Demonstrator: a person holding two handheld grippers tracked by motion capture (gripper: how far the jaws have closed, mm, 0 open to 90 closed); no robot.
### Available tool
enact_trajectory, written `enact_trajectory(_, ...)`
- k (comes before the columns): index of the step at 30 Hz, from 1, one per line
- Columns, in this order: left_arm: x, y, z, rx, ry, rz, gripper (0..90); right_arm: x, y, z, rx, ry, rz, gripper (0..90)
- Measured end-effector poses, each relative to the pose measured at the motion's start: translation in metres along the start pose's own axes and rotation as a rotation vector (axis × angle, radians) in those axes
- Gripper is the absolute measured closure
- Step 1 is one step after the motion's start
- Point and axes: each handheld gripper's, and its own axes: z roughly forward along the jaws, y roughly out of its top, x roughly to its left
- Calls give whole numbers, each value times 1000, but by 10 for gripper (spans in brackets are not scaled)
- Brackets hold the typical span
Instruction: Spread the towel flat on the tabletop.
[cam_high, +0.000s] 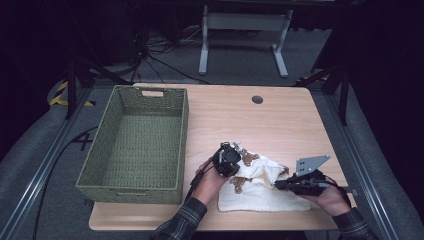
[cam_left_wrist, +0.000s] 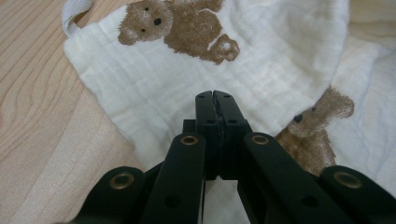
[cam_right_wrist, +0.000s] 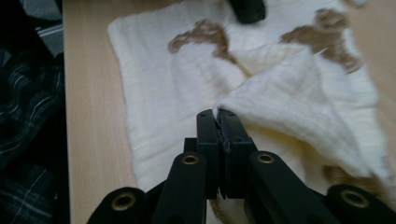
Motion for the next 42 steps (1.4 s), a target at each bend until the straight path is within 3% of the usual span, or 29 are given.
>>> enact_trajectory(5,1,-1,0,-7,-10,-5,898,8,-13,22,122,31,5,887)
enact_trajectory(8,1,-1,0,-10,-7,-5,897,8,-15,23,109,38,12,883)
enact_trajectory(9,1,-1,0,-10,-7,-4,897,8,-14,21,109,40,10,811)
enact_trajectory(12,1,-1,0,-8,-9,-7,897,8,-12,15,88,30,2,761)
enact_trajectory(17,2,-1,0,-6,-13,-4,897,-2,-11,-18,-34,-37,27,711)
enact_trajectory(21,1,-1,0,-6,-13,-4,897,-20,-23,-36,-61,-127,85,717)
enact_trajectory(27,2,-1,0,-7,-17,-8,897,-55,-36,-47,-94,-197,188,758)
enact_trajectory(29,2,-1,0,-7,-17,-7,897,-64,-36,-45,-94,-222,210,785)
enact_trajectory(32,2,-1,0,-7,-18,-8,897,-71,-35,-41,-99,-200,214,846)
enact_trajectory(34,2,-1,0,-7,-18,-7,898,-69,-33,-33,-95,-150,205,890)
enact_trajectory(38,2,-1,0,-6,-16,-8,897,-64,-32,-13,-21,-110,179,896)
enact_trajectory(42,1,0,0,-5,-9,-7,898,-64,-31,0,51,-136,163,898)
